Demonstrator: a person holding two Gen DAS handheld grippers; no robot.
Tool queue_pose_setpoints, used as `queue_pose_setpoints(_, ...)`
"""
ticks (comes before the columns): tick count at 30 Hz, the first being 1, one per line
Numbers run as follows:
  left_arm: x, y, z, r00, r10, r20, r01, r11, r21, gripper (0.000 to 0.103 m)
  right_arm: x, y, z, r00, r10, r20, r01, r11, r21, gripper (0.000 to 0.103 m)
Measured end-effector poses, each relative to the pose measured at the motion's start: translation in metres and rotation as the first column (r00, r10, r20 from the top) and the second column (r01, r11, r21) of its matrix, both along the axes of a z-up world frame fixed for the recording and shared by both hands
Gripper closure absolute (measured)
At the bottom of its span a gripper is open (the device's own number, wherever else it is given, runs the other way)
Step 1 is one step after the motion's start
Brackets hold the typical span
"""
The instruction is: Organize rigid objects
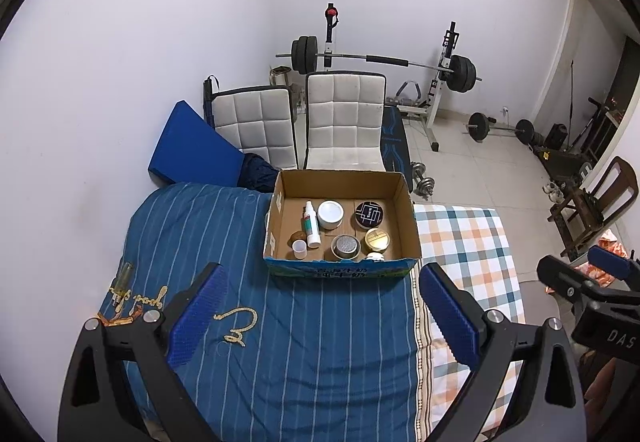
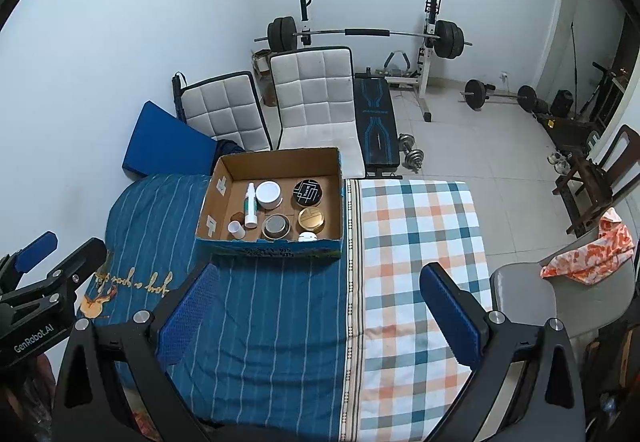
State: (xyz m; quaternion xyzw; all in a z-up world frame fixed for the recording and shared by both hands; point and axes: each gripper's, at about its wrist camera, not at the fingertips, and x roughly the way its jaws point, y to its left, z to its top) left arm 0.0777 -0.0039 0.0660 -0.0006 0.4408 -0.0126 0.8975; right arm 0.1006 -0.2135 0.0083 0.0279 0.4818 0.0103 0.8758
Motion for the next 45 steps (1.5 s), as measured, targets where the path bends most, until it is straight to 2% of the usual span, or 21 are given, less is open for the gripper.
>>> queue_pose_setpoints(13,-0.001,0.003,-0.001,0.999,0.025,0.028,-0.024,1.000,-0.009,0.005,-0.004,0.004,-0.002,0.999,-0.035,0.008,0.035,0.999,0.004,0.001)
queue_pose_setpoints(23,-0.002,0.003,0.002,0.999,0.027,0.030,-0.027,1.000,0.003,0.005,-0.010,0.002,0.006,0.995,-0.078,0.055,0.078,0.997,-0.011,0.001)
queue_pose_setpoints(45,-0.004,0.004,0.009,0.998,0.021,0.054,-0.021,1.000,0.003,0.005,-0.012,0.004,0.009,0.994,-0.085,0.063,0.086,0.996,-0.022,0.001)
